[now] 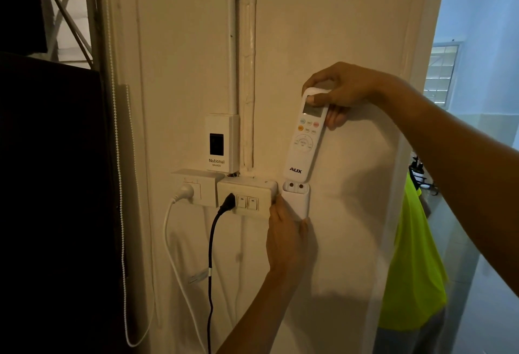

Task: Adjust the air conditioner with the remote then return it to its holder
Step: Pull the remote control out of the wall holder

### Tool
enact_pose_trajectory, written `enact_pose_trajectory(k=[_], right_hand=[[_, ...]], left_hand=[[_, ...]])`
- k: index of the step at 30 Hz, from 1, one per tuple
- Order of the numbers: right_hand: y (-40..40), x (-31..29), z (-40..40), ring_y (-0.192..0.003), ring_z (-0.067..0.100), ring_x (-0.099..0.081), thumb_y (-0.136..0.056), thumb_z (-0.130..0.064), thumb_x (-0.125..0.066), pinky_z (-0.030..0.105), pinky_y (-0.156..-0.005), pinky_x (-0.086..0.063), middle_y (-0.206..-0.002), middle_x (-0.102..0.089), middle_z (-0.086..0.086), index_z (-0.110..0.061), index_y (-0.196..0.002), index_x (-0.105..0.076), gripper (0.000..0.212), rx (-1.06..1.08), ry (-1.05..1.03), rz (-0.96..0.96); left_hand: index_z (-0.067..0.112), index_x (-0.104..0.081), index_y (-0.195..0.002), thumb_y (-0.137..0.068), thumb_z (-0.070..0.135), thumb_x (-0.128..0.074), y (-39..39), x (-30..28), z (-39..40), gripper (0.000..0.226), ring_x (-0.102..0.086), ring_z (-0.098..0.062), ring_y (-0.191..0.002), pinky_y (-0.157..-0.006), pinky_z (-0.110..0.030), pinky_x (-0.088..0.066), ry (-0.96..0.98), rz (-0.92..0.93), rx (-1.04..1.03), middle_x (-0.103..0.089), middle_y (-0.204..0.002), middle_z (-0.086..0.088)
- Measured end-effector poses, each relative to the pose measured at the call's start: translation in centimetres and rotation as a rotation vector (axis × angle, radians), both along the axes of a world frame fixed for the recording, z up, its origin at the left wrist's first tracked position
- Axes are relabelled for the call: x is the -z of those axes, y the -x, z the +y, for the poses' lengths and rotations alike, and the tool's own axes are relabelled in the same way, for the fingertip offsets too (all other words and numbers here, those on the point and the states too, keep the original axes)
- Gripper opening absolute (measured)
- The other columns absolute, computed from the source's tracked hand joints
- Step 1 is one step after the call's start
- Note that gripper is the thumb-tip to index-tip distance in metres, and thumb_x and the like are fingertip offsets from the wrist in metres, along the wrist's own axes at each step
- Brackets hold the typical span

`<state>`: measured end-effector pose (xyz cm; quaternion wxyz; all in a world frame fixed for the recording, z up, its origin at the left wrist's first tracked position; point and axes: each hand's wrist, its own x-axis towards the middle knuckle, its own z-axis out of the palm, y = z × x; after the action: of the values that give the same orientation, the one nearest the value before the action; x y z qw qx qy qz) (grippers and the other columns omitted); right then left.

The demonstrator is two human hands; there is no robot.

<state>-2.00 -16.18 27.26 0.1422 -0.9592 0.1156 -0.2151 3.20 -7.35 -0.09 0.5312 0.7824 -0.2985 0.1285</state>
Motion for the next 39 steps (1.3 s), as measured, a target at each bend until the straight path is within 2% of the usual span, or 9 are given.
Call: enact_pose_trajectory(k=[7, 9, 12, 17, 20, 24, 32, 37, 39], right_hand=[[1.8, 1.4, -0.2, -0.077, 0.02, -0.063, -0.089, -0.026, -0.06, 0.019, -0.059, -0.057, -0.101, -0.061, 0.0, -0.02, -0.121, -0.06, 0.032, 0.001, 0.034, 0.067], [2.0, 2.3, -0.3, -0.084, 0.025, -0.061, -0.089, -0.025, -0.059, 0.026, -0.069, -0.058, -0.095, -0.06, -0.001, -0.019, -0.123, -0.058, 0.035, -0.003, 0.001, 0.11], [2.0, 3.6, -0.7, -0.077, 0.025, -0.068, -0.087, -0.027, -0.062, 0.033, -0.073, -0.061, -0.084, -0.067, -0.004, -0.026, -0.118, -0.06, 0.031, -0.008, -0.105, 0.163], [1.7, 5.3, -0.5, -0.073, 0.032, -0.074, -0.087, -0.025, -0.063, 0.045, -0.072, -0.061, -0.077, -0.074, 0.008, -0.024, -0.116, -0.06, 0.029, -0.024, -0.189, 0.214], [1.8, 5.9, 0.1, -0.07, 0.027, -0.074, -0.088, -0.025, -0.062, 0.041, -0.067, -0.061, -0.084, -0.074, 0.016, -0.022, -0.12, -0.058, 0.032, -0.046, -0.233, 0.235], [2.1, 6.1, 1.3, -0.061, 0.012, -0.073, -0.088, -0.027, -0.062, 0.028, -0.06, -0.061, -0.078, -0.073, 0.001, -0.022, -0.121, -0.058, 0.034, -0.079, -0.213, 0.217], [2.9, 7.9, 4.0, -0.064, 0.022, -0.073, -0.088, -0.025, -0.061, 0.021, -0.049, -0.056, -0.082, -0.073, 0.012, -0.019, -0.121, -0.055, 0.034, -0.082, -0.274, 0.129], [3.9, 10.3, 6.4, -0.067, 0.017, -0.072, -0.086, -0.02, -0.064, 0.028, -0.06, -0.06, -0.08, -0.072, 0.005, -0.014, -0.118, -0.059, 0.033, -0.059, -0.344, -0.103], [4.5, 11.2, 7.6, -0.064, 0.014, -0.071, -0.085, -0.019, -0.065, 0.024, -0.056, -0.058, -0.079, -0.072, 0.004, -0.01, -0.114, -0.062, 0.03, -0.053, -0.419, -0.192]], left_hand=[[0.023, -0.034, -0.137, -0.094, 0.016, -0.049, -1.9, 0.0, 1.5, 0.046, -0.052, -0.012, -0.117, -0.104, -0.035, -0.044, -0.001, -0.07, 0.114, -0.051, -0.131, 0.0], [0.031, -0.051, -0.122, -0.096, 0.02, -0.044, -2.4, -0.5, 2.2, 0.029, -0.054, -0.009, -0.113, -0.104, -0.029, -0.041, 0.026, -0.088, 0.123, -0.059, -0.117, 0.007], [0.022, -0.045, -0.134, -0.098, 0.022, -0.037, -2.4, -1.5, 3.6, 0.037, -0.047, -0.007, -0.112, -0.095, -0.019, -0.034, -0.001, -0.093, 0.274, -0.057, -0.119, 0.004], [0.016, -0.059, -0.118, -0.098, 0.034, -0.034, -1.6, -3.1, 5.7, 0.036, -0.057, -0.007, -0.08, -0.053, -0.007, -0.038, 0.082, 0.009, 0.36, -0.064, -0.094, 0.003], [0.02, -0.055, -0.126, -0.096, 0.034, -0.039, -0.8, -3.6, 6.4, 0.036, -0.056, 0.0, -0.093, -0.061, 0.0, -0.042, 0.049, 0.046, 0.463, -0.064, -0.111, 0.007], [0.016, -0.053, -0.128, -0.093, 0.028, -0.05, -0.1, -3.9, 7.3, 0.037, -0.06, -0.013, -0.108, -0.083, -0.018, -0.048, 0.034, 0.122, 0.52, -0.062, -0.126, -0.002], [0.023, -0.062, -0.101, -0.09, 0.023, -0.056, 0.3, -4.1, 10.3, 0.012, -0.066, 0.0, -0.082, -0.071, -0.017, -0.055, 0.138, 0.324, 0.63, -0.068, -0.094, 0.008], [0.017, -0.063, -0.076, -0.09, 0.02, -0.057, 0.7, -4.1, 12.6, 0.015, -0.068, -0.003, -0.08, -0.067, -0.017, -0.057, 0.184, 0.383, 0.646, -0.07, -0.088, 0.006], [0.0, -0.063, -0.09, -0.09, 0.018, -0.057, 0.9, -4.3, 13.8, 0.02, -0.068, -0.003, -0.08, -0.067, -0.017, -0.057, 0.207, 0.383, 0.642, -0.071, -0.089, 0.005]])
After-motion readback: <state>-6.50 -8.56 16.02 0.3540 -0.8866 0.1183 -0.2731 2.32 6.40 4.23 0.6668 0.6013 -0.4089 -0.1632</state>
